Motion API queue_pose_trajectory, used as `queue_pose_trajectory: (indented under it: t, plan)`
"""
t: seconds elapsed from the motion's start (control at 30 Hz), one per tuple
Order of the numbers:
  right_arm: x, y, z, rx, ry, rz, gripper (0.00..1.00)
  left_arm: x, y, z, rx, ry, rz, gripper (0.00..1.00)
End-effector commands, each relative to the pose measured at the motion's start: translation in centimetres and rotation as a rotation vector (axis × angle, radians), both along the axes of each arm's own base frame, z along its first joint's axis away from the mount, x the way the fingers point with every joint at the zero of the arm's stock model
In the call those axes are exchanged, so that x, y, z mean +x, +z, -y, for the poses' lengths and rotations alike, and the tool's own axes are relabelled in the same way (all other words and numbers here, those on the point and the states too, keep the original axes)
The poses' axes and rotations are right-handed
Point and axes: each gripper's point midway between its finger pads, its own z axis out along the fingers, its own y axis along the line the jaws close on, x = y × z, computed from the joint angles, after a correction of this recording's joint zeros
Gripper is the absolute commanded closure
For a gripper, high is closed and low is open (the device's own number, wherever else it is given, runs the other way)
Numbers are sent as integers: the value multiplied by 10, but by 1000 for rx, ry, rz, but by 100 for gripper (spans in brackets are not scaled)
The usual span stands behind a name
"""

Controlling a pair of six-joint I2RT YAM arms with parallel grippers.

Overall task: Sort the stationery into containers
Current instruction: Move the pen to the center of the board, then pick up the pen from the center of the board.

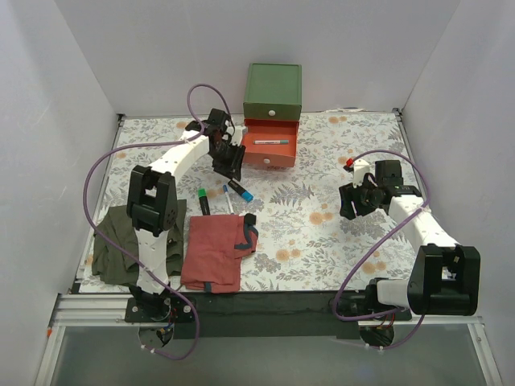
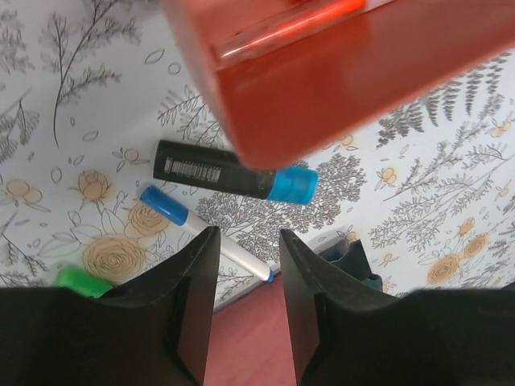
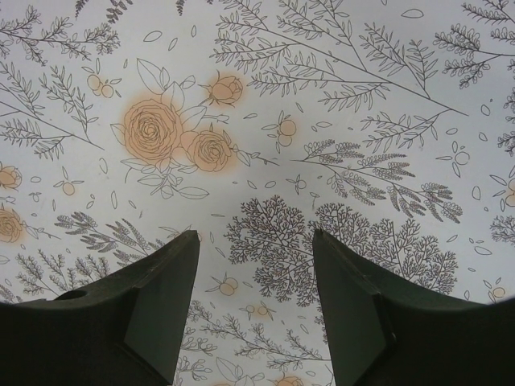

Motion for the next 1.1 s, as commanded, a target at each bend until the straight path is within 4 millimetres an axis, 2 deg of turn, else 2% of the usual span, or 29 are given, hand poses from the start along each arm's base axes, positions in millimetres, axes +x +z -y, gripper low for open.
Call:
queue_pose_trajectory:
  t: [0.0, 0.07, 0.1, 0.23, 0.33, 0.57, 0.73, 0.9, 1.07]
  plan:
    - [3, 8, 0, 10, 8, 44, 32, -19, -8, -15, 65, 136, -101, 64]
    - [0, 8, -1, 9, 14, 50, 32, -32, -9, -17, 56, 149, -132, 63]
    - [-1, 6, -1, 11, 14, 44, 32, -45, -11, -20, 56, 158, -160, 62]
    - [-3, 5, -2, 20, 18, 52, 32, -65, -30, -38, 130, 226, -198, 62]
    - [-3, 5, -2, 20, 15, 55, 32, -65, -35, -38, 133, 228, -204, 62]
    - [-3, 7, -3, 21, 17, 63, 32, -42, -45, -36, 156, 263, -175, 60]
    - [-4, 8, -2, 18, 16, 71, 32, -51, -50, -30, 130, 291, -231, 58]
    - [-4, 8, -2, 16, 17, 74, 32, -61, -76, -35, 175, 347, -305, 57]
    - [-5, 9, 1, -1, 11, 81, 32, -61, -86, -33, 185, 353, -323, 64]
